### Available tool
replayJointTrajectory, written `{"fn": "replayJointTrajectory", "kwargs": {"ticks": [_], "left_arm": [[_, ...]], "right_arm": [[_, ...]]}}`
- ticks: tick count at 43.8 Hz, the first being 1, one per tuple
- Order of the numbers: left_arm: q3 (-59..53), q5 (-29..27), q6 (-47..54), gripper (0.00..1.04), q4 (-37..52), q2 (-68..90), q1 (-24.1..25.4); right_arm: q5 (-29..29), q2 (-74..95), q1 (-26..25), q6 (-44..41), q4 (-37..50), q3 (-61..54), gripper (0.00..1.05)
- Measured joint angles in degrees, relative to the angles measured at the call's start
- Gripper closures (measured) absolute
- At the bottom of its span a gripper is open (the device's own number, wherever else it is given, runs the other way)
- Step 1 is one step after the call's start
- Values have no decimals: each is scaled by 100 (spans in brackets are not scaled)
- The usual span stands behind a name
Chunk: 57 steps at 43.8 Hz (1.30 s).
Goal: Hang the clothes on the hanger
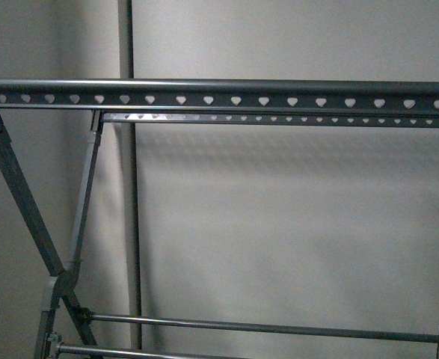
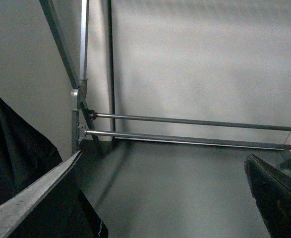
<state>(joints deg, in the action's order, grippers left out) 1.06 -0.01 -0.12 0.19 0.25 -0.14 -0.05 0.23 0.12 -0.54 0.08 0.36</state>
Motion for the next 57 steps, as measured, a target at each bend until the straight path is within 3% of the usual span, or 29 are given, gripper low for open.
{"fn": "replayJointTrajectory", "kwargs": {"ticks": [25,26,28,29,34,37,41,48,57], "left_arm": [[0,0,0,7,0,0,0],[2,114,48,7,-7,17,37],[37,977,420,7,251,380,317],[120,1062,511,7,520,752,442],[1078,278,232,7,1593,2601,1097],[2177,-61,-688,7,1346,4035,1692],[3222,-807,-1801,7,1202,5604,2026],[4524,-1749,-3117,7,1093,7484,2188],[5445,-1950,-3383,7,1200,8725,2004]], "right_arm": [[0,0,0,0,0,0,7],[0,0,0,0,0,0,7],[7,0,0,0,0,0,7],[-2,0,0,-2,0,0,7],[0,0,0,0,0,0,7],[0,0,0,-2,0,0,7],[0,0,0,0,0,0,7],[-2,0,0,0,0,0,7],[-2,0,0,0,0,0,7]]}}
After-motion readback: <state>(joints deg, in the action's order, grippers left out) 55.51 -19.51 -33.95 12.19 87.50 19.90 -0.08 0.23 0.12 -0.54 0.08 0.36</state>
